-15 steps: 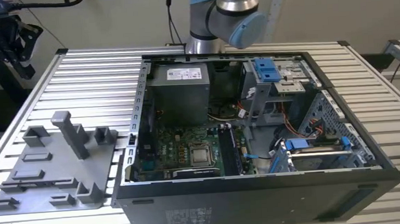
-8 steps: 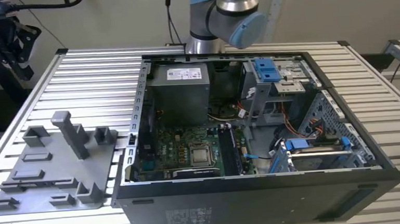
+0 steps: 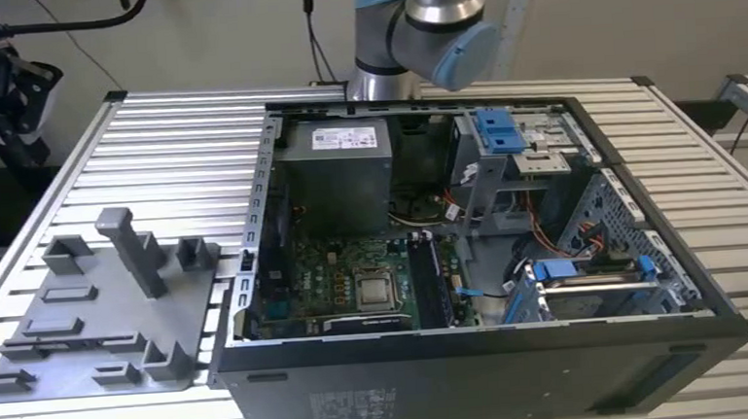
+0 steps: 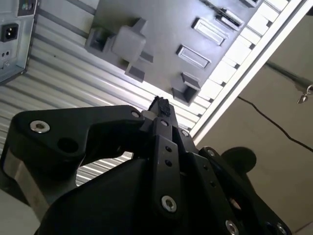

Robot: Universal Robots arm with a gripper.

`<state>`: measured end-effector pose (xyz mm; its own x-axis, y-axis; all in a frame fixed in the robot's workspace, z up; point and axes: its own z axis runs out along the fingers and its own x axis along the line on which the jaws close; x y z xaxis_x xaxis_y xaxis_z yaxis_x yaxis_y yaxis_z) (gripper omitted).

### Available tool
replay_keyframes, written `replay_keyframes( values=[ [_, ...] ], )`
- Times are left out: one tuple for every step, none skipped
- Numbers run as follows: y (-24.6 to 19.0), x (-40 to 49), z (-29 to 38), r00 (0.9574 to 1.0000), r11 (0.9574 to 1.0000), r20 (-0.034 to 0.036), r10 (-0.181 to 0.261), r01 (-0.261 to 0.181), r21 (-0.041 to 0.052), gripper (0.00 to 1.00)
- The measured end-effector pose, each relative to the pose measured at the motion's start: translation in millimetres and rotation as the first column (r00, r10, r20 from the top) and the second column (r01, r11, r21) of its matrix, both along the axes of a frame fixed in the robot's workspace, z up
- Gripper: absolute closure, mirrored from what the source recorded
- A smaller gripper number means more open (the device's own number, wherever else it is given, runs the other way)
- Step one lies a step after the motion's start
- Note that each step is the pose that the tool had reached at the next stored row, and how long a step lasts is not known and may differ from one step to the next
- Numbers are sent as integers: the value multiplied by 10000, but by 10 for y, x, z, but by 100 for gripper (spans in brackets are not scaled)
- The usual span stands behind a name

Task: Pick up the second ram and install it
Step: 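Reach for the second ram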

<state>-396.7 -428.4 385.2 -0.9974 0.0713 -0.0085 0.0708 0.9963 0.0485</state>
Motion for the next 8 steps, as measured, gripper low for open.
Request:
replay_keyframes(
  values=[
    [-30, -5, -2, 10000, 10000, 0, 1, -1, 0, 89],
    [-63, -10, -3, 10000, 10000, -1, 1, -1, -1, 89],
    [-96, -15, -6, 10000, 10000, 0, 2, -2, 0, 89],
    [-128, -21, -7, 10000, 10000, 0, 1, -1, 0, 89],
    [-161, -27, -9, 10000, 10000, 0, 1, -1, 0, 89],
    [-192, -33, -11, 10000, 10000, 0, 0, 0, 0, 89],
    [-224, -38, -13, 10000, 10000, 0, 0, 0, 0, 89],
    [-255, -45, -15, 10000, 10000, 0, 0, 0, 0, 89]
  ],
)
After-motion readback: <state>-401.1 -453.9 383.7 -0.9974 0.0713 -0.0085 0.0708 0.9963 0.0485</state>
